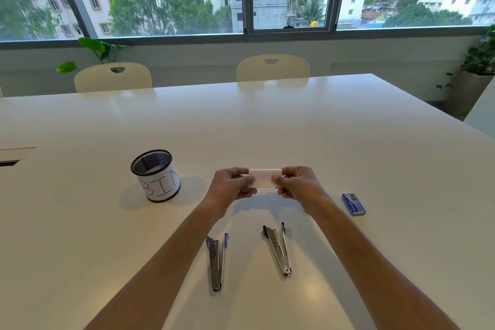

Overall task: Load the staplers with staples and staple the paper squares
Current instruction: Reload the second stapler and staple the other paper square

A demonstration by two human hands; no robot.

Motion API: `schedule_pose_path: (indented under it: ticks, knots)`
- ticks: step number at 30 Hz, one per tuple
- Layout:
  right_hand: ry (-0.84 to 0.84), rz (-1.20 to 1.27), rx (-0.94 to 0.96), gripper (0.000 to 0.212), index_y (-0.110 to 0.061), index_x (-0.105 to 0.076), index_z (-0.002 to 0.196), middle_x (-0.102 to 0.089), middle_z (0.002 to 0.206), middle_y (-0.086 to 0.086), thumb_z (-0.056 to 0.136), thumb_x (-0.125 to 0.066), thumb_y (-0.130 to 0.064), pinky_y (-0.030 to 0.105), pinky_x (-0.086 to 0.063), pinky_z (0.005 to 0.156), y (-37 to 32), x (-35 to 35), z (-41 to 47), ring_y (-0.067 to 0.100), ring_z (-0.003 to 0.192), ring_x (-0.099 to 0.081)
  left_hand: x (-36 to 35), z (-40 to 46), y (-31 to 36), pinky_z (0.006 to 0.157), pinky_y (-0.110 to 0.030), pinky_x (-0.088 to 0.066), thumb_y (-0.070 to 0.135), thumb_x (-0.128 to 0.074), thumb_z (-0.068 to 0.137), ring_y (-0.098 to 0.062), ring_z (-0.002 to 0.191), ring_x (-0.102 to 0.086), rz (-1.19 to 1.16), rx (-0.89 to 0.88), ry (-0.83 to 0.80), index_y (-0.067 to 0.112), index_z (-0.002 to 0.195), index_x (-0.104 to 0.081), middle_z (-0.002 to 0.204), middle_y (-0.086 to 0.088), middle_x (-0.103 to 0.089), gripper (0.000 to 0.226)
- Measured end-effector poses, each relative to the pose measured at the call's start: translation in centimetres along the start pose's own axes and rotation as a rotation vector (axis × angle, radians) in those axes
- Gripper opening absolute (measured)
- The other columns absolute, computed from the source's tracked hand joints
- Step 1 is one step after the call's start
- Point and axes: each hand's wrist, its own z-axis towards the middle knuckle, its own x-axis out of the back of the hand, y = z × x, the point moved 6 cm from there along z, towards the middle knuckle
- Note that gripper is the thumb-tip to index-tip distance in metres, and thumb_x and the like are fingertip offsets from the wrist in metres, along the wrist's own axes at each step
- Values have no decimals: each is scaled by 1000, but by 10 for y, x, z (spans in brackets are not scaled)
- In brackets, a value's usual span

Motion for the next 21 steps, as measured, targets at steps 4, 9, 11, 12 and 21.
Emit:
schedule_pose_path:
  ticks: [4,9,11,12,21]
  knots:
    - [-49,-35,59,8,0,-68,93,-59,62,6,86,-69,-4,20,-48,49,-7,-7,-5,11,48,-56,-11,-2,4,65,-30,-59,16,-67,87,-23,68,-69,-24,52,-1,9,92,-69,87,-13,-68,9]
    - [-61,-42,69,6,0,-67,89,-57,57,3,84,-70,-3,19,-46,47,-8,-10,-8,11,46,-55,-12,-1,4,56,-25,-56,17,-67,87,-19,71,-65,-16,27,89,8,78,-66,81,-10,-66,12]
    - [-66,-38,70,3,-2,-67,86,-58,57,2,84,-70,-2,19,-46,47,-7,-11,-9,11,46,-54,-12,-2,5,54,-24,-55,14,-67,87,-17,68,-65,0,-3,112,9,75,-66,77,-8,-66,13]
    - [-67,-35,69,3,-3,-67,84,-58,57,3,84,-70,-2,20,-46,47,-7,-11,-10,11,46,-54,-12,-3,5,54,-23,-54,13,-67,87,-17,68,-64,6,-18,121,9,73,-66,76,-7,-65,14]
    - [-38,15,91,9,-2,-67,92,-63,68,6,87,-68,-9,24,-49,54,-7,-16,-14,13,54,-58,-12,-7,10,55,-30,-51,5,-67,85,-23,72,-60,19,-94,187,10,65,-65,72,-8,-63,20]
